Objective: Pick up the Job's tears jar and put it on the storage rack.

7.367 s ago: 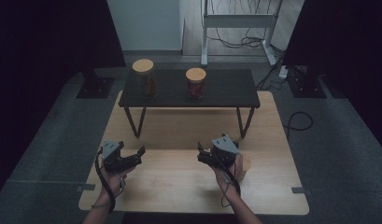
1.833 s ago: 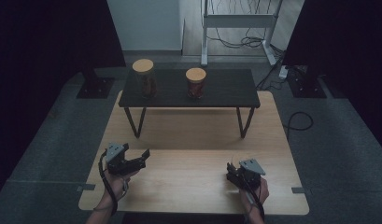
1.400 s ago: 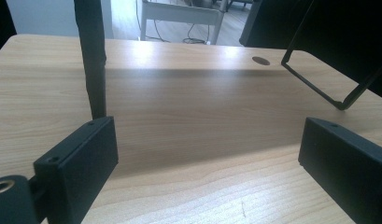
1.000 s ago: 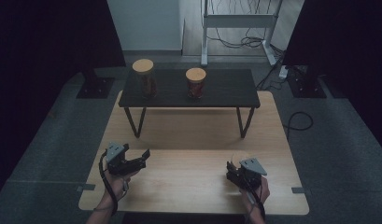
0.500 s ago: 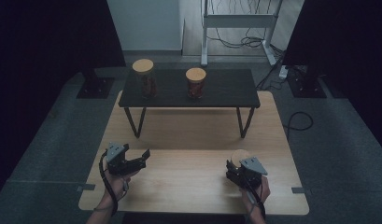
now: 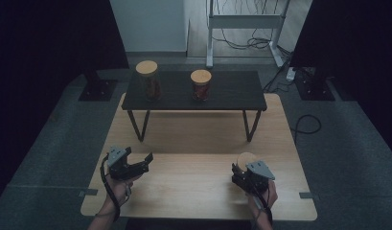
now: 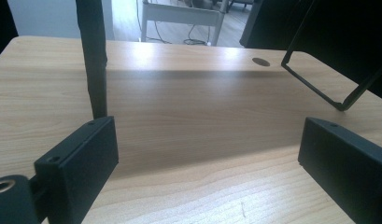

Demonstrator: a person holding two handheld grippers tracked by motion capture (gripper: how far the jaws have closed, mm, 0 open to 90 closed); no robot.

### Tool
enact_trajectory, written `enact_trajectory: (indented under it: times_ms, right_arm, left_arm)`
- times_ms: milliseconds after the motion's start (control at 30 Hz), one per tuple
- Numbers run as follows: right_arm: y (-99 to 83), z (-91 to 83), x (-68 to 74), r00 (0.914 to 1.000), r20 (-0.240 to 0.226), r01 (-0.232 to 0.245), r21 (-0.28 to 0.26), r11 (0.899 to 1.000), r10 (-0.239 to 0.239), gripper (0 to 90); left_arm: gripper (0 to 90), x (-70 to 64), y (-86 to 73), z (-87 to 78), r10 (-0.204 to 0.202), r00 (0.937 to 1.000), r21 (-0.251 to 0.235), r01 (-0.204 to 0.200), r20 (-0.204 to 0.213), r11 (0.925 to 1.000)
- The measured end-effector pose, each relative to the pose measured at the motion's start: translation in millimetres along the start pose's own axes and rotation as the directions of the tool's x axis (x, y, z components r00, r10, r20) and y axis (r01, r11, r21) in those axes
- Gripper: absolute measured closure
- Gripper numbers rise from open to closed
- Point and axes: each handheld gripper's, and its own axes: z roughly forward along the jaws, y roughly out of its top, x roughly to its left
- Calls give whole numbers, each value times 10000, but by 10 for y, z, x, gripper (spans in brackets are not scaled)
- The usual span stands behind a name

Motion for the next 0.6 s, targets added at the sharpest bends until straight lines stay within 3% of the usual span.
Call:
enact_trajectory:
  times_ms: [600]
  right_arm:
    - [60, -70, -92, 9980, -446, -446, -178, 9988, 438, 251]
  left_arm:
    - [46, -4, 9, -25, 17, 10000, -92, -16, 38, 10000]
